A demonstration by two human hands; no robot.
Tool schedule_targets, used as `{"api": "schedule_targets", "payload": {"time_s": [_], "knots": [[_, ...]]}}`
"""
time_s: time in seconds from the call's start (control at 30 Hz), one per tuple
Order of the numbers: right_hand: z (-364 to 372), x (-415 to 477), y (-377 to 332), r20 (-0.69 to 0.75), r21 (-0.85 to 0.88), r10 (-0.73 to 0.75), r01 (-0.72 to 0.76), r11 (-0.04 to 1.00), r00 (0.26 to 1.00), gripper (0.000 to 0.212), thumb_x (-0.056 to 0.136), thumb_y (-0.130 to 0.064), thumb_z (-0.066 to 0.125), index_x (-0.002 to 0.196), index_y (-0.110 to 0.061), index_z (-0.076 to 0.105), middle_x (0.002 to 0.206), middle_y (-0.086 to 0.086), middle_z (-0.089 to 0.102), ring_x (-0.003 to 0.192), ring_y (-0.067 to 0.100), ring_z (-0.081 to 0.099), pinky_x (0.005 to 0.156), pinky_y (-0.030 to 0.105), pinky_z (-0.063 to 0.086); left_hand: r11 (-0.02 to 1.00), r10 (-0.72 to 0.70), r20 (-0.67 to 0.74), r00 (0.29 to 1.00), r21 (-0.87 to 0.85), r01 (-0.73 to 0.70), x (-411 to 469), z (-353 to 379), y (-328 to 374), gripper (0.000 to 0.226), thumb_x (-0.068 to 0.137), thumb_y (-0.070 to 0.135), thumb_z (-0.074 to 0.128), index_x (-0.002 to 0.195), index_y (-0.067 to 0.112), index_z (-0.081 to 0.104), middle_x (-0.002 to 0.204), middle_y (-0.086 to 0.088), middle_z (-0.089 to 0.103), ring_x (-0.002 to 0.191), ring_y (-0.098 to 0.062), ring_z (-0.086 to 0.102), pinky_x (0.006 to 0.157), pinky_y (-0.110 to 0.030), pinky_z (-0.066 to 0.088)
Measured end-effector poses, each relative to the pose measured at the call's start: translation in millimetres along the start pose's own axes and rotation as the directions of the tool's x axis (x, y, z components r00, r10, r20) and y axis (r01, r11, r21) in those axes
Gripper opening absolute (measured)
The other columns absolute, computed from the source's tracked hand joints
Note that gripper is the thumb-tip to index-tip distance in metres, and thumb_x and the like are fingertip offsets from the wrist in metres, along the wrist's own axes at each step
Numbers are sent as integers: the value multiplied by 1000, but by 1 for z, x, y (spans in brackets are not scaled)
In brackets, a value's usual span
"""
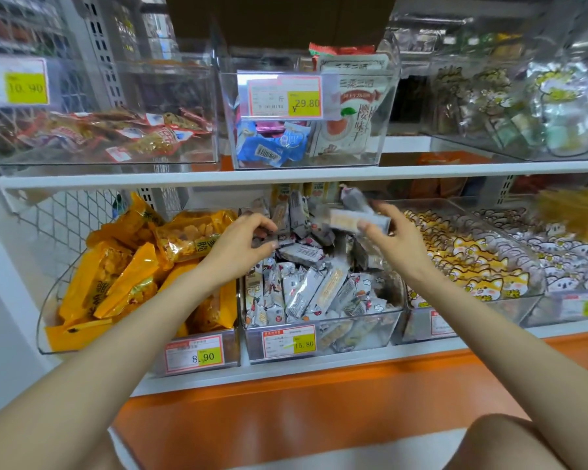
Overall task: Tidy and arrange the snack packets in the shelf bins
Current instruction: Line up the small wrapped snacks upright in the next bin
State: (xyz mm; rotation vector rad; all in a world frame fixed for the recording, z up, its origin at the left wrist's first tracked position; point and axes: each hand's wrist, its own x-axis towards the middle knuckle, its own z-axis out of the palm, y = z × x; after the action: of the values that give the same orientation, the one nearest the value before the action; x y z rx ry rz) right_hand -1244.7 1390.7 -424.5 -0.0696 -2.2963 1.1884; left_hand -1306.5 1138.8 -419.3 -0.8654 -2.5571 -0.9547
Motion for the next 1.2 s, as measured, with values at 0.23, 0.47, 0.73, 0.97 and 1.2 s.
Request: {"api": "schedule_targets", "payload": {"time_s": [0.23,0.47,0.73,0.97,1.2], "knots": [[32,53,7,-201,-137,66,-94,986,977,57,87,-39,53,140,-20,42,104,18,59,100,35,57,83,44,51,1000,23,-30,999,4,-23,0,4,-1,16,88,17,61,105,15,62,106,2,53,98,-8,50,82,-18,35],[52,61,5,-94,-478,132,-161,863,987,63,85,-54,54,141,-27,39,134,15,38,126,35,38,103,42,35,998,58,-10,998,-29,-58,-7,2,-6,10,88,13,61,97,16,63,109,0,54,97,-9,53,85,-23,41],[45,58,9,-30,-342,56,-63,937,998,55,86,-40,60,135,-19,46,134,15,40,123,35,43,101,43,41,999,46,9,999,-22,-45,-8,2,-7,8,88,13,61,95,17,62,109,1,56,96,-9,54,86,-24,43],[32,53,6,-139,-302,-4,-39,953,990,54,85,-46,59,131,-20,49,132,11,47,122,31,45,102,46,40,998,49,94,994,46,-53,-8,6,-5,6,89,20,61,93,24,59,104,4,57,95,-11,51,86,-32,43],[16,20,-6,-163,-462,-300,196,865,940,33,89,-35,53,112,-13,63,110,12,57,106,31,48,87,39,37,917,46,180,983,382,-113,-8,-6,-13,23,89,32,60,109,20,59,115,2,59,112,-18,46,92,-33,35]]}}
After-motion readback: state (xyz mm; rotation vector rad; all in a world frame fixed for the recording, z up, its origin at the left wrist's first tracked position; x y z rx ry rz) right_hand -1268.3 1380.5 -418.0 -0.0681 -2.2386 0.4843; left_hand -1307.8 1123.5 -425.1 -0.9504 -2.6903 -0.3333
